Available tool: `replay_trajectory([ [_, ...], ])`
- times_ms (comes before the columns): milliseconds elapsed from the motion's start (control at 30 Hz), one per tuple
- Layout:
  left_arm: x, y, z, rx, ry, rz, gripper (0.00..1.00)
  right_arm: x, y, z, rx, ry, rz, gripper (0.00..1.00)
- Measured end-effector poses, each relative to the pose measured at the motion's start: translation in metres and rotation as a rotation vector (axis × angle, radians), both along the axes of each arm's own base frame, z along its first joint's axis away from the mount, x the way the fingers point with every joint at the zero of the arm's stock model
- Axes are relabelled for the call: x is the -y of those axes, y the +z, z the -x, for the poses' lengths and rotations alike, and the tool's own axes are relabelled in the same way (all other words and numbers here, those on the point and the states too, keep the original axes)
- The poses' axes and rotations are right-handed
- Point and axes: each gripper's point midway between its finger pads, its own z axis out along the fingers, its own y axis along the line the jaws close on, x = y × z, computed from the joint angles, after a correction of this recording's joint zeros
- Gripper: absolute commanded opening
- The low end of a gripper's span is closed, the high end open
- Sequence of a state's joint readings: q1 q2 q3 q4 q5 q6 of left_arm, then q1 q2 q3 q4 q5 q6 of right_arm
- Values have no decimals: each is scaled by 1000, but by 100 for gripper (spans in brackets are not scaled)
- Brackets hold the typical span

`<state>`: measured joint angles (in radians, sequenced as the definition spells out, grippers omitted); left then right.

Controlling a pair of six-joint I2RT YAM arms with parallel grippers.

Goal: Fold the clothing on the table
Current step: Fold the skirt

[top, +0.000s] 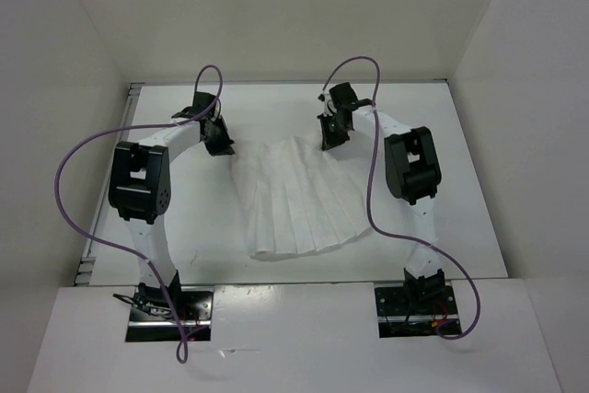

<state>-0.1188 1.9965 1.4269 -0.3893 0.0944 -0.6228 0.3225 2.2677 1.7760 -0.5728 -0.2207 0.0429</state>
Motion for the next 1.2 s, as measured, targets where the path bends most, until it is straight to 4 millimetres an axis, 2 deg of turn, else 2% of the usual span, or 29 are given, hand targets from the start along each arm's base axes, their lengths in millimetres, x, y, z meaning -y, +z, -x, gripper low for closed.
replay_trajectory([
  [167,3,5,0,7,-39,58,0,19,11,10,17,-61,63,0],
  [267,0,20,-3,36,-45,117,0,31,47,8,73,-105,64,0],
  [367,-5,53,-10,114,-49,172,0,45,100,-1,175,-162,30,0],
  [433,-5,88,-19,196,-64,202,0,53,135,-6,245,-195,2,0],
  [533,-2,136,-34,323,-93,217,0,57,168,-11,319,-220,-16,0],
  [600,0,160,-39,386,-107,223,0,58,174,-10,330,-230,-19,0],
  [667,2,171,-42,420,-119,232,0,58,174,-10,326,-238,-17,0],
  [833,8,173,-42,418,-144,260,0,63,177,-12,333,-272,-1,0],
  [933,12,188,-51,444,-166,278,0,66,195,-17,364,-298,-1,0],
  [1033,16,225,-62,523,-199,290,0,68,234,-27,451,-322,-21,0],
  [1067,17,245,-64,567,-214,292,0,69,250,-27,484,-328,-31,0],
  [1200,19,307,-60,708,-254,285,0,75,310,-13,601,-340,-73,0],
])
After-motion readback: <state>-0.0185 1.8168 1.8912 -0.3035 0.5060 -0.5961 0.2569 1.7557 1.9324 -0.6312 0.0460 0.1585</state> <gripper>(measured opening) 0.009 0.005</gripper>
